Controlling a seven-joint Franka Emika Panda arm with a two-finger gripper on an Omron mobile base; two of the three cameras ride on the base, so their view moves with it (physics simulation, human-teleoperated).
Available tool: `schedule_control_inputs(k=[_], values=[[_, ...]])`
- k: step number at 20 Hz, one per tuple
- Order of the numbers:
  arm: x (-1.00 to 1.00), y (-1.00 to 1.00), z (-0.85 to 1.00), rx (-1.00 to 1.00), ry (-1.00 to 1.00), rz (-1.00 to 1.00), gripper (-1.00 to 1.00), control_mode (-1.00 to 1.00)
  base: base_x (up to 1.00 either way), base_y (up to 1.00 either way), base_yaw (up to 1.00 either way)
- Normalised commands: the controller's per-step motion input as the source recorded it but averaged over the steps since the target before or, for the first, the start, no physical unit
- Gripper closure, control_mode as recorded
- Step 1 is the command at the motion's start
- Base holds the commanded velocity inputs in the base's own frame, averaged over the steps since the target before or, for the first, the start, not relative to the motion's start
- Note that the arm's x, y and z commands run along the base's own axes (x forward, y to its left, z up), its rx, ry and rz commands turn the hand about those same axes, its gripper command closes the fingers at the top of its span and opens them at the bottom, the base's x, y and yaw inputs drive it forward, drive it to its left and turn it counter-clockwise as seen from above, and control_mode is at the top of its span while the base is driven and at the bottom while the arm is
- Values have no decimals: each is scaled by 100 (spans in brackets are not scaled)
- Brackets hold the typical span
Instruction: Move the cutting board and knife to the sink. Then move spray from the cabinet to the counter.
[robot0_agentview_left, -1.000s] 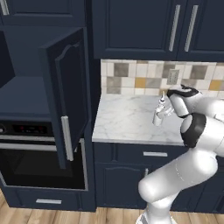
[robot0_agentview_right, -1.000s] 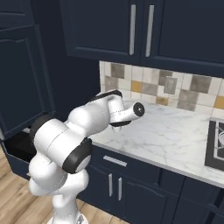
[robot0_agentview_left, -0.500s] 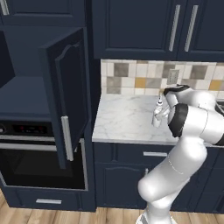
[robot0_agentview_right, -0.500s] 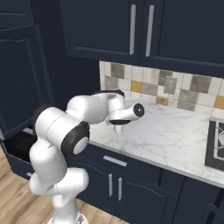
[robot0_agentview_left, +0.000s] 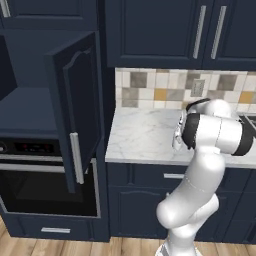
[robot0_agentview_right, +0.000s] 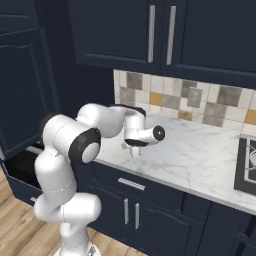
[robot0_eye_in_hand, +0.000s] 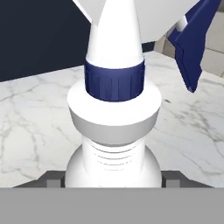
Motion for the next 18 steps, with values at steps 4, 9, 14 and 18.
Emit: schedule_control_inputs(k=[4,9,14,18], values=[[10,0,-33,0,0,2,100,-100,0,0,0],[11,0,-31,0,0,1,100,-100,0,0,0],[5,0,-21,0,-3,3,100,-100,0,0,0],[0,0,-5,2,-1,1,100,-100,0,0,0]])
